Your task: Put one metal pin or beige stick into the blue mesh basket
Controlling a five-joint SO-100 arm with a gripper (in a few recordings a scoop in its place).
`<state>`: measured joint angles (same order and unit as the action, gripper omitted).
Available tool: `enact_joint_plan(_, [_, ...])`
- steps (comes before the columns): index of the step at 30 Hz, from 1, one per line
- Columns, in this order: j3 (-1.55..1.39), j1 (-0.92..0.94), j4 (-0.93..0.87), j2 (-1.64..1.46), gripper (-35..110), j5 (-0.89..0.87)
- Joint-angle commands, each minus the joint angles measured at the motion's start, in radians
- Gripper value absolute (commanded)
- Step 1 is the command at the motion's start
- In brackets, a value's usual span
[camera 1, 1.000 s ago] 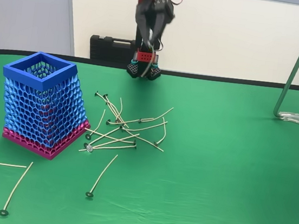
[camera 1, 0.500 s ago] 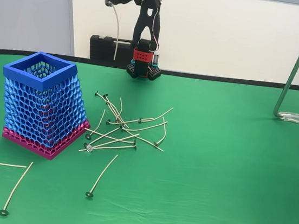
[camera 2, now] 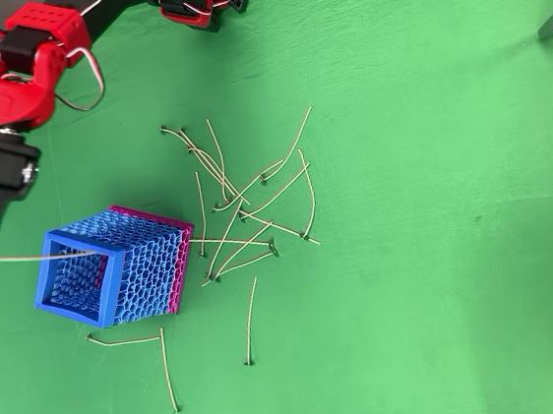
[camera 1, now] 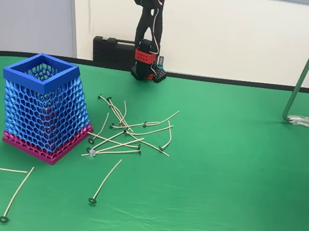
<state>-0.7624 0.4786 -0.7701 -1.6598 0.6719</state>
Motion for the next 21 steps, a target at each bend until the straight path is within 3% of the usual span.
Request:
enact_joint_plan(1, [0.098,0.046,-0.034,0.026,1,-0.002])
enact_joint_plan(10, [0.181,0.132,-0.017,0.164,1,0.055])
enact_joint_plan(16, [0.19,0.17,0.178,0.278,1,0.075])
enact_joint_plan(21, [0.155,0.164,0.239,0.31,1,0.124])
